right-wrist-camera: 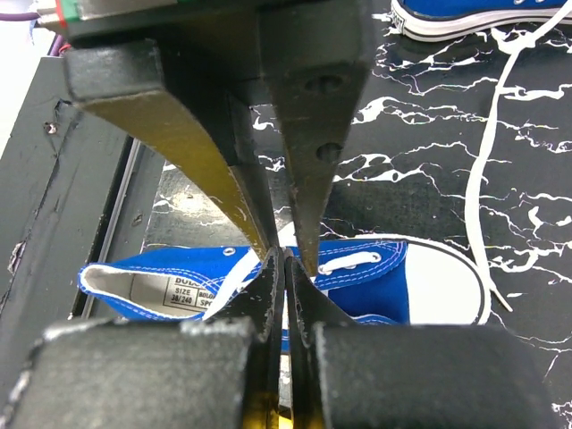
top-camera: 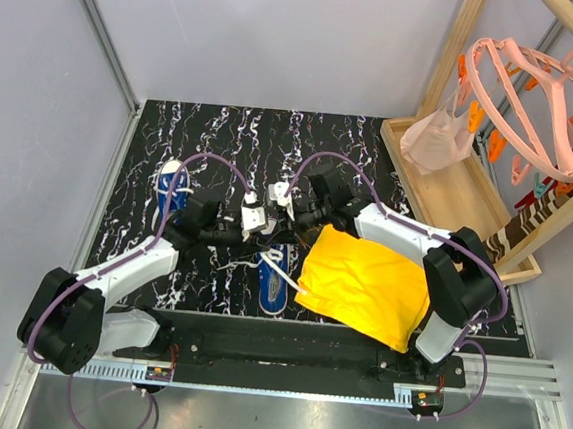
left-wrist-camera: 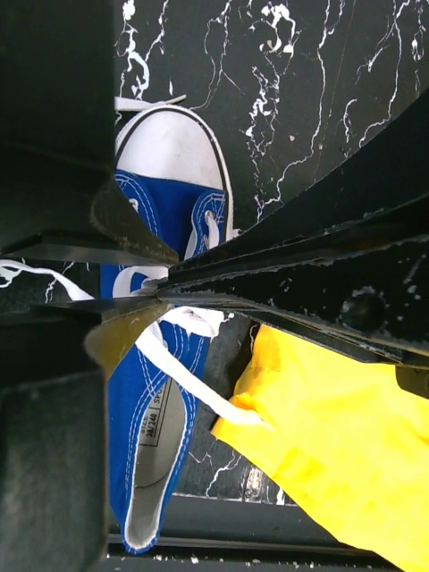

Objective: Tie the shoes

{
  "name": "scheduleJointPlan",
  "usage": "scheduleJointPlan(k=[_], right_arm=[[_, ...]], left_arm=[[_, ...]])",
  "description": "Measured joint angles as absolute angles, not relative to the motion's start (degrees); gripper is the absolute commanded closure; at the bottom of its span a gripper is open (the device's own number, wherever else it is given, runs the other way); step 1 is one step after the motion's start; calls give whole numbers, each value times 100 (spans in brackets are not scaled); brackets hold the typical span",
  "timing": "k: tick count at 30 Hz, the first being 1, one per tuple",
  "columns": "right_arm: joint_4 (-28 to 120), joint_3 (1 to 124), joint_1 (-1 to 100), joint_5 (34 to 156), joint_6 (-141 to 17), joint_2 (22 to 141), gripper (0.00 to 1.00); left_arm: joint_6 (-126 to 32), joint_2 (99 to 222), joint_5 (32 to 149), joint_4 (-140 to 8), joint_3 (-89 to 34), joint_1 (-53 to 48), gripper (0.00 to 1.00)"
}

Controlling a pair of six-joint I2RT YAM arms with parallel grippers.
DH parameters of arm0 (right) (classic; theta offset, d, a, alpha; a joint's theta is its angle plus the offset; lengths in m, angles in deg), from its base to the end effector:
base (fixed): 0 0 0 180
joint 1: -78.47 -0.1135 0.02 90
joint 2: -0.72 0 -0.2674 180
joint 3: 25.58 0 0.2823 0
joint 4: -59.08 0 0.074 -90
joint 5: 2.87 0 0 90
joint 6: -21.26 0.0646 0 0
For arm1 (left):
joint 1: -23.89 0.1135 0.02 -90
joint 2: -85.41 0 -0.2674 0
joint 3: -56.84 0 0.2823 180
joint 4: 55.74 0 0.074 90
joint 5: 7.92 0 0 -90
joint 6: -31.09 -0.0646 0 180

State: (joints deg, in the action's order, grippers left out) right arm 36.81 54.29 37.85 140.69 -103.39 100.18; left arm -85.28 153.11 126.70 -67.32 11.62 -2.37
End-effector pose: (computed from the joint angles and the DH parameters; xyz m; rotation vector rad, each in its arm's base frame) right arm 0.2801 0.3087 0.2076 -1.6725 1.3866 1.1175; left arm 0.2299 -0.1640 0.1858 1.2994 1.6273 -0.8339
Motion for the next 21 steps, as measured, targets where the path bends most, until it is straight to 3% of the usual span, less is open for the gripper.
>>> scheduleJointPlan(k=[4, 7, 21], right_arm=[[3740, 5385, 3794, 14059, -10335, 9991, 99], [3753, 5363, 3798, 14032, -10295, 9967, 76], [4004, 3923, 3652, 13250, -9436, 8660, 61]], left_arm=[[-8440, 15311, 12710, -6745, 1162, -239, 100], [-8423, 15311, 12710, -6728, 1162, -237, 100], [-8123, 15311, 12701, -6481, 1162, -237, 100]])
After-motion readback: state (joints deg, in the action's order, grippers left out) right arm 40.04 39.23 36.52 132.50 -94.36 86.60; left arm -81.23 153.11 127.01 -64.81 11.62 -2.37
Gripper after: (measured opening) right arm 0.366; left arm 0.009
